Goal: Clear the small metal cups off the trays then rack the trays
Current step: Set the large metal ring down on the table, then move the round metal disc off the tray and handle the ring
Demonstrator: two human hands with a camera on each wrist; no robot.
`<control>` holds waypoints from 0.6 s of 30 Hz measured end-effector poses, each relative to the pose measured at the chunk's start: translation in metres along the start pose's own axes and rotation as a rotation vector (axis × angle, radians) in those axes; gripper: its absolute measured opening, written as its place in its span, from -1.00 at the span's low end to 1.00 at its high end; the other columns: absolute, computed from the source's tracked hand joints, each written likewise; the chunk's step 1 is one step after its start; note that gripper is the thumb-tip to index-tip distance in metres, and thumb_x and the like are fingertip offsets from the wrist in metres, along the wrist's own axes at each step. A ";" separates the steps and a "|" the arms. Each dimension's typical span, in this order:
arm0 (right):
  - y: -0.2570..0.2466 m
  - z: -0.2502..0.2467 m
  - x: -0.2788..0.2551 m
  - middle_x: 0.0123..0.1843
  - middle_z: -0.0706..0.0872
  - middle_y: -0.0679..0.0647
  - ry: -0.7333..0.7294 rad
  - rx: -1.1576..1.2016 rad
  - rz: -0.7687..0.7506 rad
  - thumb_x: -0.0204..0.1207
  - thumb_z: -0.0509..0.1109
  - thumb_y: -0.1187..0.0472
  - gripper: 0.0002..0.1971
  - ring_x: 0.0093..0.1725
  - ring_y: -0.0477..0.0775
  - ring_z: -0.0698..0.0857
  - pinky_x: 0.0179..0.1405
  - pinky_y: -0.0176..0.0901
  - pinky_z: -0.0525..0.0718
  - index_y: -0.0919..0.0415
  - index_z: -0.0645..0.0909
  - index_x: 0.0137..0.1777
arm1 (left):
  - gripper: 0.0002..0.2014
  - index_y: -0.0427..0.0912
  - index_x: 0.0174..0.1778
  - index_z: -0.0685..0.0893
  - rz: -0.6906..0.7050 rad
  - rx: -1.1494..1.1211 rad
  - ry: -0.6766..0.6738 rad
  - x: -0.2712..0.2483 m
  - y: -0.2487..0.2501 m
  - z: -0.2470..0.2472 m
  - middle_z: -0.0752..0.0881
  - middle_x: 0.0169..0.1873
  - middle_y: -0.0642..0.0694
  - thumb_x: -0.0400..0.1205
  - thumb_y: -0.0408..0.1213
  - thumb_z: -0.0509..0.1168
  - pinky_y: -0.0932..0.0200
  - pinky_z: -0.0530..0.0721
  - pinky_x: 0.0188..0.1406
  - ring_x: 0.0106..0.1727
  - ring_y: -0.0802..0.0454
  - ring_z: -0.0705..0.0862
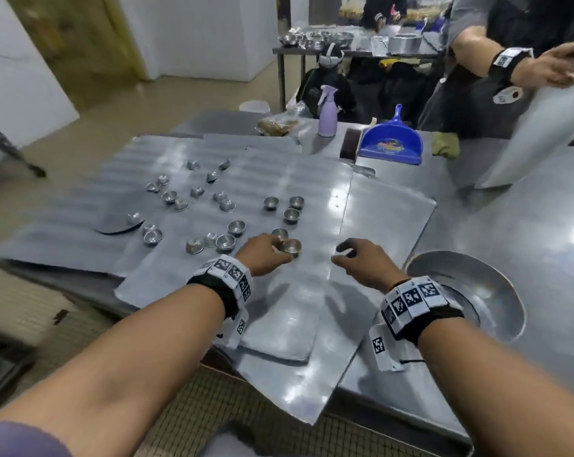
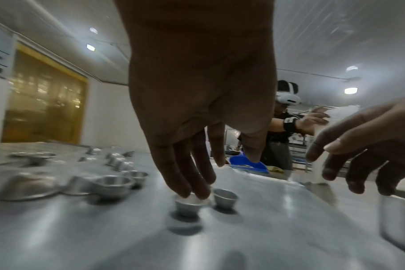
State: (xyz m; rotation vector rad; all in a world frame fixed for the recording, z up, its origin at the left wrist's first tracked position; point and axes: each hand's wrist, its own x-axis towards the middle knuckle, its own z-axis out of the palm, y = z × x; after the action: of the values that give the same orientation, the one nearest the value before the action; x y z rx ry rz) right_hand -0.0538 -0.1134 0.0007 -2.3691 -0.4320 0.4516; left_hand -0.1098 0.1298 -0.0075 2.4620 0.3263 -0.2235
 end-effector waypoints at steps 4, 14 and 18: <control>-0.060 0.040 0.040 0.06 0.81 0.02 -0.050 -0.007 -0.061 0.54 0.43 -0.11 -0.65 0.01 0.07 0.78 0.08 0.01 0.74 0.03 0.66 0.24 | -0.58 -0.06 0.18 0.76 -0.112 0.019 0.115 0.000 -0.068 -0.052 0.80 0.05 -0.04 0.53 0.14 0.45 -0.02 0.70 0.23 0.08 -0.05 0.76; -0.210 0.187 0.138 0.06 0.81 0.00 -0.107 -0.030 -0.101 0.55 0.43 -0.07 -0.70 0.04 0.02 0.74 0.05 -0.13 0.62 0.01 0.69 0.22 | -0.79 -0.03 -0.16 0.74 -0.298 -0.109 0.327 0.021 -0.269 -0.162 0.81 -0.15 0.00 0.52 0.04 0.42 0.14 0.63 -0.03 -0.03 -0.06 0.76; -0.259 0.233 0.167 0.10 0.80 0.01 -0.109 -0.063 -0.087 0.58 0.42 -0.07 -0.68 0.06 0.05 0.72 0.06 -0.14 0.60 0.03 0.69 0.26 | -0.78 -0.09 -0.10 0.77 -0.341 -0.105 0.345 0.033 -0.333 -0.200 0.80 -0.12 -0.14 0.58 0.00 0.41 0.07 0.64 0.02 0.01 -0.19 0.75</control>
State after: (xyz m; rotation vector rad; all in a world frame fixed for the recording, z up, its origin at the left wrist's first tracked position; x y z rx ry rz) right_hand -0.0536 0.2723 -0.0243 -2.3828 -0.6057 0.5350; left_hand -0.1573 0.5141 -0.0502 2.3226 0.8847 0.0799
